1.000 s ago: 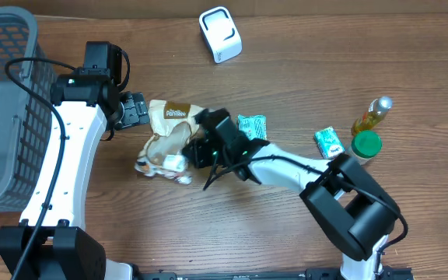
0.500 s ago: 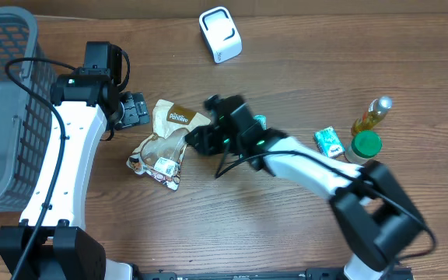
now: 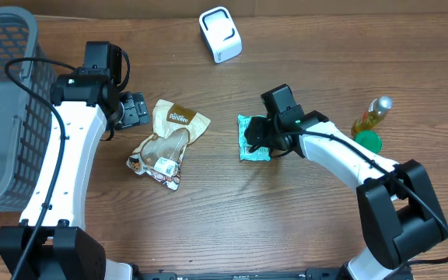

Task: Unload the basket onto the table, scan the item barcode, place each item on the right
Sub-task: 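Return the right gripper to the light-blue packet and grasp it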

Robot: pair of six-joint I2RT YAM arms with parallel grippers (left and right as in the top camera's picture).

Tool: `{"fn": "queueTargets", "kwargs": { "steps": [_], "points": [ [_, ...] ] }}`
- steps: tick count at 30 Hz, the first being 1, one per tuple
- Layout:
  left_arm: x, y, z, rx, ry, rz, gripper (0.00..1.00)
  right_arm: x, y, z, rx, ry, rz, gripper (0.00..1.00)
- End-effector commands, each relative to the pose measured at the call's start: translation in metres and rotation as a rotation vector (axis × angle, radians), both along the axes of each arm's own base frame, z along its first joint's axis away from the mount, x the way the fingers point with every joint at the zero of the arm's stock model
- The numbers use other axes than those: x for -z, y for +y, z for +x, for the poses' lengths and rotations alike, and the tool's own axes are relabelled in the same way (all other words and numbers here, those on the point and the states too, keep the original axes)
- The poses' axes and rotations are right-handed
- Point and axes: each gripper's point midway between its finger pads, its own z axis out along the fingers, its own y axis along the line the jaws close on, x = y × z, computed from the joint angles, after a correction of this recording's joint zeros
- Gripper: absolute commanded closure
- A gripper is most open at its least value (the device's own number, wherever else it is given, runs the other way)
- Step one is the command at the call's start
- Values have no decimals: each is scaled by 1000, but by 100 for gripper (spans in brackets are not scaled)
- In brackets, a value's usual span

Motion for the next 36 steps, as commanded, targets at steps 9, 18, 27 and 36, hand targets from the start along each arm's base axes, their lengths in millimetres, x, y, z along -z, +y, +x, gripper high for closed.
{"fn": "queueTargets", "kwargs": {
  "steps": [9, 18, 27, 36],
  "points": [
    [-2, -1, 2, -7, -7, -1, 0, 18, 7, -32, -16, 114, 53, 39],
    [-2, -1, 2, -7, -8, -1, 1, 11, 39, -58, -109, 211, 214, 39],
    [-2, -1, 2, -7, -7, -1, 0, -1, 95, -66, -249, 91, 255, 32],
    [-2, -1, 2, -7, -8, -1, 0, -35, 80, -27, -273, -16, 254, 28]
  ]
}}
